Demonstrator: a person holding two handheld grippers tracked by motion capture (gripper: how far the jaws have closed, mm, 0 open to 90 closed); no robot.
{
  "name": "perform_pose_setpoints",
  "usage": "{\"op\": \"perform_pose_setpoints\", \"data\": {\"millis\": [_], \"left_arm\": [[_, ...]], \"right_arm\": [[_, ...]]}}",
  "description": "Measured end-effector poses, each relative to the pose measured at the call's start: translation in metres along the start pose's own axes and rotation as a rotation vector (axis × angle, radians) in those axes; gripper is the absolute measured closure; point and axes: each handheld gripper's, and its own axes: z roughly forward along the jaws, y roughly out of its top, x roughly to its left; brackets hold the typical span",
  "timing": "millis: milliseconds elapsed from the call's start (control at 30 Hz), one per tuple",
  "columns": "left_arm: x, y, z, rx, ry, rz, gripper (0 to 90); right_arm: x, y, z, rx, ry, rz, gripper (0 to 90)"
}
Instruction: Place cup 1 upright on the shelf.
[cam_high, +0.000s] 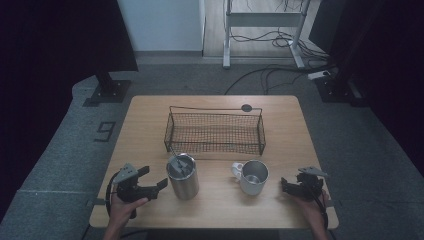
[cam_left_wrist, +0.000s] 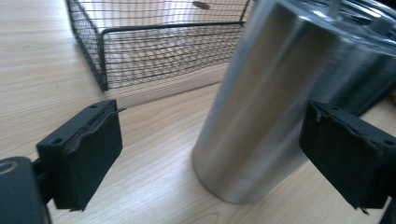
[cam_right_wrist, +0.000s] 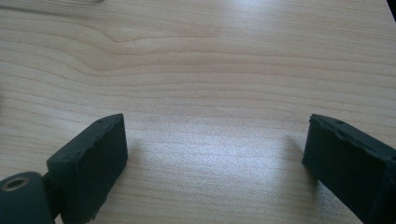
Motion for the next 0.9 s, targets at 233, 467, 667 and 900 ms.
{"op": "perform_pose_setpoints", "data": {"millis": [233, 467, 667, 900], "left_arm": [[-0.008, 0.002, 0.002, 0.006, -0.043, 0.019, 2.1], [-0.014, 0.002, 0.008, 0.011, -0.077, 0.026, 0.9], [-0.018, 0.003, 0.010, 0.010, -0.087, 0.037, 0.6], [-0.028, 0.005, 0.012, 0.012, -0.111, 0.068, 0.1]], "right_arm": [[0.000, 0.000, 0.000, 0.000, 0.000, 0.000, 6.1], [0.000, 0.000, 0.000, 0.000, 0.000, 0.000, 6.1], [0.000, 0.000, 0.000, 0.000, 0.000, 0.000, 6.1], [0.000, 0.000, 0.000, 0.000, -0.001, 0.000, 6.1]]}}
